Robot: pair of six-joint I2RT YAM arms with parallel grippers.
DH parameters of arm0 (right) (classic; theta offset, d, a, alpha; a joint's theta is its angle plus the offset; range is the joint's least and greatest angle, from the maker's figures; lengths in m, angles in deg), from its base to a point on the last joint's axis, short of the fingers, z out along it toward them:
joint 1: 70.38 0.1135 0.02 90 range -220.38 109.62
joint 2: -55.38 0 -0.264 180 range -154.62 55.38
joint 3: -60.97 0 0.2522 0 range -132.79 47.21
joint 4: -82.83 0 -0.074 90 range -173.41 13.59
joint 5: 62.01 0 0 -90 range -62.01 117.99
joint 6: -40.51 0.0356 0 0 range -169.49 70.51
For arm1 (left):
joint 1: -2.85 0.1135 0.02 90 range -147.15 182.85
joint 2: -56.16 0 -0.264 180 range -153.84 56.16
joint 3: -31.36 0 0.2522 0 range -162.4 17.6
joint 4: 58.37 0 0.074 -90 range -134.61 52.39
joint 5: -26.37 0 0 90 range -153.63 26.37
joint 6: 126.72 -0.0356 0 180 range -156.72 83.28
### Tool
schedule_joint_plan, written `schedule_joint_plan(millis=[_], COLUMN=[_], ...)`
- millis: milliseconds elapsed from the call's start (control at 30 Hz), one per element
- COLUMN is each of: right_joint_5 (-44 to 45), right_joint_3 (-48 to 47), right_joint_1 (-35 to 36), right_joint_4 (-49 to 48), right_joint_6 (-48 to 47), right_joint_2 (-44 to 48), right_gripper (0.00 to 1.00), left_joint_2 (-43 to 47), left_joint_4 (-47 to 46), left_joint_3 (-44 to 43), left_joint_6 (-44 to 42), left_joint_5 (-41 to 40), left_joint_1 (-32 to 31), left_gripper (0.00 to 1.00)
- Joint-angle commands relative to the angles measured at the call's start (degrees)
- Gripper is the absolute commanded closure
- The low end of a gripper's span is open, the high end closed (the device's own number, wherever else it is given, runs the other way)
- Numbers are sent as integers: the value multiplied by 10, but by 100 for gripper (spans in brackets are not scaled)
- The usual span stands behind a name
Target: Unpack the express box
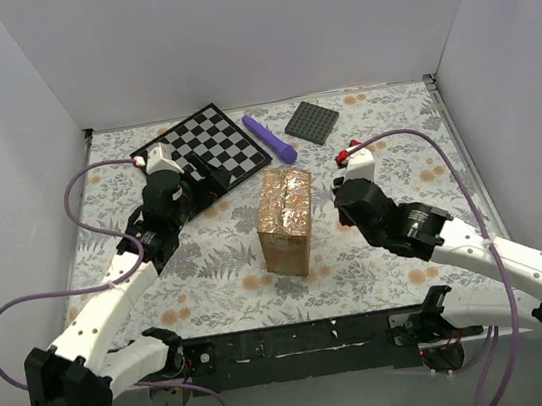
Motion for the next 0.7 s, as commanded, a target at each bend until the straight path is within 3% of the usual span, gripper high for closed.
schedule_joint_plan(millis=[0, 167, 333, 433, 667], right_joint_5=[31, -17, -164, -259, -353], right_joint_3=[-71, -144, -191, -211, -246], right_joint_1=[1, 1, 1, 2, 14], right_joint_4=[26, 39, 34, 28, 27], right_joint_6=[-65, -130, -209, -246, -314], right_joint_2=[54, 69, 80, 84, 65], right_gripper=[99, 99, 99, 99, 99], left_joint_2=[54, 22, 0, -7, -2], left_joint_4=[-35, -26, -36, -20, -4], left_joint_3=[0, -31, -33, -31, -30], left_joint_6=[-29, -43, -55, -69, -89], left_joint_5=[119, 241, 367, 389, 444], left_joint_1=[6, 7, 7, 7, 7], left_gripper=[18, 20, 28, 32, 35])
